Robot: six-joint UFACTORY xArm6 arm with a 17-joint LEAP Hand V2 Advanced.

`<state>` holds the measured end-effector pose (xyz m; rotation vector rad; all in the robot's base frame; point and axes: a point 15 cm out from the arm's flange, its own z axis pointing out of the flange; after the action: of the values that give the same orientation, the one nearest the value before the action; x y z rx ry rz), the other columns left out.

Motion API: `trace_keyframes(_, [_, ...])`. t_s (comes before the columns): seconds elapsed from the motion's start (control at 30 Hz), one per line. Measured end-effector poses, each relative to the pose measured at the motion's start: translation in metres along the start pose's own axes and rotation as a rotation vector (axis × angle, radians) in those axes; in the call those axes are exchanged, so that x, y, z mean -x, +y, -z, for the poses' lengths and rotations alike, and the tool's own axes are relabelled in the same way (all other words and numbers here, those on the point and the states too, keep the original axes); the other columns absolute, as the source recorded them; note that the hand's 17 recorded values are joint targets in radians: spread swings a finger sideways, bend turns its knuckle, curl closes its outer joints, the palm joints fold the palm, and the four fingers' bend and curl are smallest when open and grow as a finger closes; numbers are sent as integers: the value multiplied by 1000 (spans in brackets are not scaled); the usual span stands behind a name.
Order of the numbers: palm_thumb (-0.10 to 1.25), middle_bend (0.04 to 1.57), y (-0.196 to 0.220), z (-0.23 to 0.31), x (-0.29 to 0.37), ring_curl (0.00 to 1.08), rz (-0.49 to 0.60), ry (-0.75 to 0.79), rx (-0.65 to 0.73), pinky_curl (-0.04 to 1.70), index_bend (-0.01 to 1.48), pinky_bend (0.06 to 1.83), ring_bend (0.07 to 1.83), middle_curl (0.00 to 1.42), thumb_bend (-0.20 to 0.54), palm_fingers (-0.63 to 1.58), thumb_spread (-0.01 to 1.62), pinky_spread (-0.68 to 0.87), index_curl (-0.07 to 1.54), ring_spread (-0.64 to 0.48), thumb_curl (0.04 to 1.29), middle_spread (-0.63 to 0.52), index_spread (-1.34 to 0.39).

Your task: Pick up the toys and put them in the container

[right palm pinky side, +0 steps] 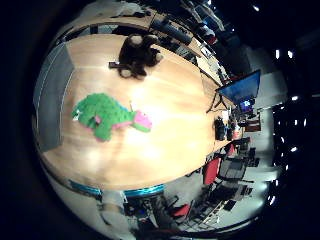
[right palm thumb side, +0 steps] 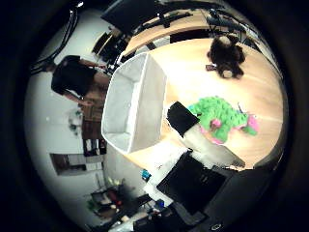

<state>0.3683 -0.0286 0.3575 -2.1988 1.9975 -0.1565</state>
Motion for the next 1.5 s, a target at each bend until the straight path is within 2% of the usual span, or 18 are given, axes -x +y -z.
trace_keyframes(0.33, [416, 197, -7, -43, -7, 218, -18, -17, 102, 233, 164, 659, 577, 342, -30, 365, 987, 423, 275, -158, 293, -209, -496])
trace_keyframes(0.83, [411, 201, -13, -102, -22, 220, -21, -7, 196, 215, 164, 724, 595, 351, -29, 329, 964, 437, 283, -143, 300, -201, -489])
trace_keyframes(1.5, [407, 218, 11, -161, -24, 228, -25, -29, 338, 192, 158, 787, 616, 364, -29, 292, 949, 438, 281, -138, 303, -185, -469])
